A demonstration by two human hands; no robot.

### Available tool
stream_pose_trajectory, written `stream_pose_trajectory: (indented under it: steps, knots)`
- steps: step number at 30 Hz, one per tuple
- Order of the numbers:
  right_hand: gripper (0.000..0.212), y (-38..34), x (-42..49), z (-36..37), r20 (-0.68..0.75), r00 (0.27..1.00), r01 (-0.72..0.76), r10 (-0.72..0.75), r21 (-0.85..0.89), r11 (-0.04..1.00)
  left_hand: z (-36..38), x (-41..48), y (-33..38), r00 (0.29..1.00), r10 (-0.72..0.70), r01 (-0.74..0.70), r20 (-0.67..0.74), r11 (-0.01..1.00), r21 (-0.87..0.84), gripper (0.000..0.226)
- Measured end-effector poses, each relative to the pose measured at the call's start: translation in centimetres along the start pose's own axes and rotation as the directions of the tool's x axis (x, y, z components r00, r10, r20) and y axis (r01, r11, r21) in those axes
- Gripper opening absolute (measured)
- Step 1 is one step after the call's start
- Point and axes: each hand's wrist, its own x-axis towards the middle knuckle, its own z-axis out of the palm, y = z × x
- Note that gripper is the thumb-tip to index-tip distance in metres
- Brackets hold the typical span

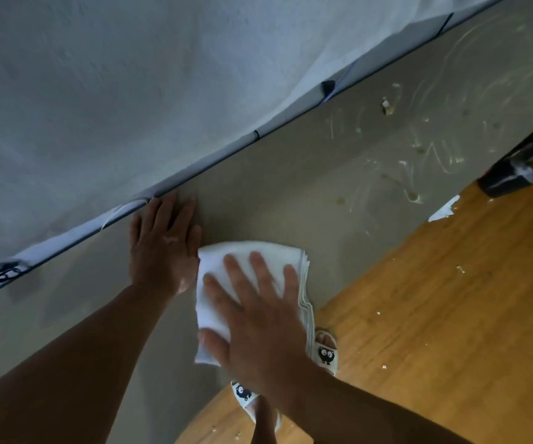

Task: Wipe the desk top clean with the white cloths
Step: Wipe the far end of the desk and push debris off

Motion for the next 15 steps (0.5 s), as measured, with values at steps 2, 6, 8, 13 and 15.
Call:
stream_pose_trajectory:
  steps: [2,6,8,13,15]
  knots:
    - [0.068,0.9,-1.3,0.4,-0.027,0.998,0.056,-0.056,-0.007,0.998,-0.1,0.1,0.2,1.000,-0.007,0.007,-0.019,1.000,-0.003,0.055]
    - [0.064,4.8,-1.1,-0.2,-0.069,0.995,0.075,-0.075,-0.004,0.997,-0.6,0.6,1.0,0.998,-0.009,0.008,-0.064,1.000,-0.022,0.050]
    - [0.064,8.0,-0.6,-0.8,-0.093,0.996,0.004,-0.007,-0.036,0.999,-0.7,1.1,1.5,0.995,0.060,-0.061,-0.084,0.998,-0.009,0.049]
    - [0.067,17.1,1.8,-3.2,-0.120,0.972,-0.217,0.203,-0.117,0.969,-0.3,2.6,3.9,0.985,0.136,-0.140,-0.105,0.989,-0.038,0.045]
    - [0.069,19.6,2.7,-3.8,-0.134,0.947,-0.309,0.292,-0.128,0.943,0.0,2.9,4.7,0.983,0.155,-0.159,-0.100,0.987,-0.029,0.046]
